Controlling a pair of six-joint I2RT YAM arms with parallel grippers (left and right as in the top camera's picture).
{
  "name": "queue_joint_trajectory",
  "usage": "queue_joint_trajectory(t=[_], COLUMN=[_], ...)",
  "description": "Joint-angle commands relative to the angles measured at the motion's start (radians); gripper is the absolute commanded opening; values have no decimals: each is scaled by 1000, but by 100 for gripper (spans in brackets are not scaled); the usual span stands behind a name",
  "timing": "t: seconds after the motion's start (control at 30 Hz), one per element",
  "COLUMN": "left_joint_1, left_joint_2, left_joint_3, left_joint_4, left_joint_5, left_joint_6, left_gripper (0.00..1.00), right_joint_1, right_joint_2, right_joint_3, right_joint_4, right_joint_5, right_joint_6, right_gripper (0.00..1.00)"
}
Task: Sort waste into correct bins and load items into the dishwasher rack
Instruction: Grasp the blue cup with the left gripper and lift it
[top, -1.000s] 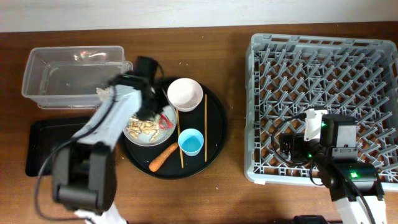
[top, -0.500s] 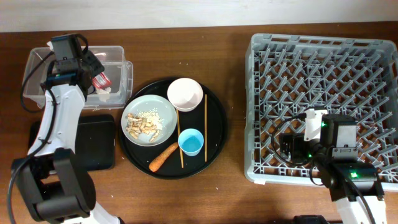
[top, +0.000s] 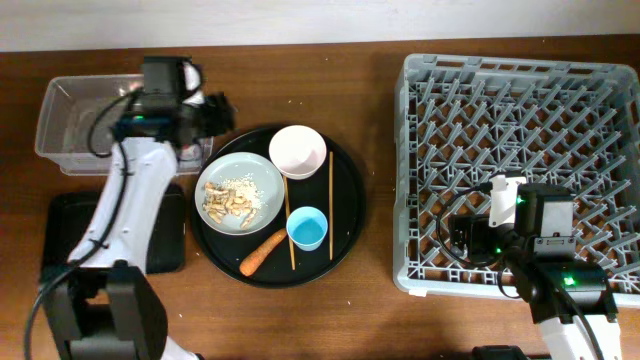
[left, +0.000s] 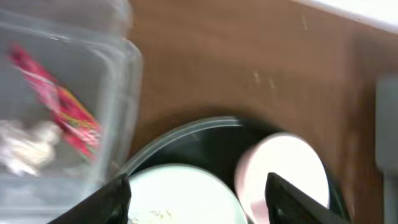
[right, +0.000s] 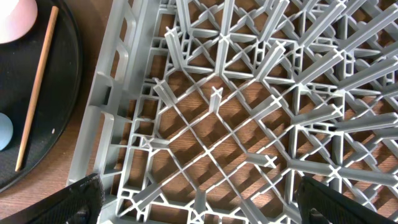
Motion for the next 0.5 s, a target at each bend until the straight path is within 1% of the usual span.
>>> queue_joint_trajectory(t=[0.0,0.07,0.17,0.3,0.37,0.47], left_joint_1=[-90,-132,-160,-178,-223,-333], left_joint_2=[23,23,23,23,23,23], left_joint_3=[11,11,11,8,8,4], left_joint_4=[-155,-320,-472,-540,-559,-571], left_joint_5=[10,4,-28,-20,19,21], left_joint_6=[51,51,51,50,51,51], left_gripper=[70,70,70,66,66,66], right_joint_1=[5,5,5,5,5,5], right_joint_2=[0,0,1,1,1,1], right_joint_3=[17,17,17,17,17,17], right_joint_4=[-1,0,0,-1,-2,-4], right_joint_5=[-6,-6,-6,-6,-6,-6], right_joint_6=[8,8,9,9,9,9], right_gripper=[98,98,98,98,98,98])
